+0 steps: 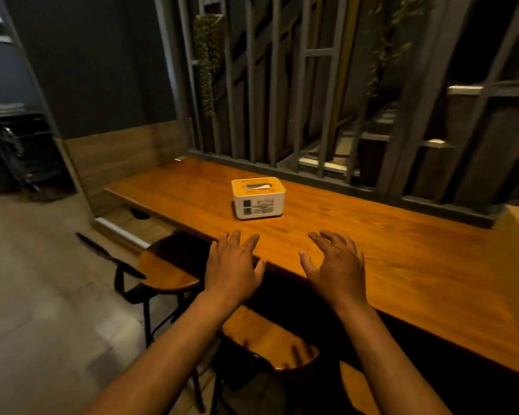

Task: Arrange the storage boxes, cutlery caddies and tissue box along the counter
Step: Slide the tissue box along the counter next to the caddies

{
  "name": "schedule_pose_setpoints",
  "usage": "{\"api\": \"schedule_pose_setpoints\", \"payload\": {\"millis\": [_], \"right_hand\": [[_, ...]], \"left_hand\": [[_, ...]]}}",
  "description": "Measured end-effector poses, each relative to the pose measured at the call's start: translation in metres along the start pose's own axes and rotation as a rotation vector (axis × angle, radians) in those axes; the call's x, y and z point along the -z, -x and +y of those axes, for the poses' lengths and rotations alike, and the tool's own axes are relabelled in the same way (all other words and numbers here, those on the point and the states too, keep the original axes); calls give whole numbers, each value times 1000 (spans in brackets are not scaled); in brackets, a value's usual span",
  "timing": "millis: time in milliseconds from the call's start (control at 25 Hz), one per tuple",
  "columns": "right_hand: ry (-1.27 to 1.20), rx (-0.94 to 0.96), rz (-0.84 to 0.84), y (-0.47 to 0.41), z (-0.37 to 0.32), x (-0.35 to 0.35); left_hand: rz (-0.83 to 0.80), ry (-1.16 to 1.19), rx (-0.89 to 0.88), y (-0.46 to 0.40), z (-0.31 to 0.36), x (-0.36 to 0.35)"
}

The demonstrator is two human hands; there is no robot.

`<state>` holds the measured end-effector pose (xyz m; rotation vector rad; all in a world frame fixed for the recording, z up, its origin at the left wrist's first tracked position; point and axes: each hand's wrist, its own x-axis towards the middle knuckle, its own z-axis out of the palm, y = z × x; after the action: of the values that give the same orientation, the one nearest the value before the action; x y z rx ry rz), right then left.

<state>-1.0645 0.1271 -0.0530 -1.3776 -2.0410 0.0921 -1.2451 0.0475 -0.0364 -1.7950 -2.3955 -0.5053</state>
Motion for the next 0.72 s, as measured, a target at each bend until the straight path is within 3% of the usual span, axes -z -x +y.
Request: {"api": "schedule_pose_setpoints", "payload": {"millis": [200, 440, 720], "right_hand": [[21, -29, -92, -8, -52, -49], [10, -74, -91, -76, -58, -84], [-66, -142, -241, -179, -55, -142]], "left_hand": [[-34, 8, 41, -24, -71, 0], [-18, 101, 61, -94, -72, -14], [-88, 208, 210, -208, -84, -45]]}}
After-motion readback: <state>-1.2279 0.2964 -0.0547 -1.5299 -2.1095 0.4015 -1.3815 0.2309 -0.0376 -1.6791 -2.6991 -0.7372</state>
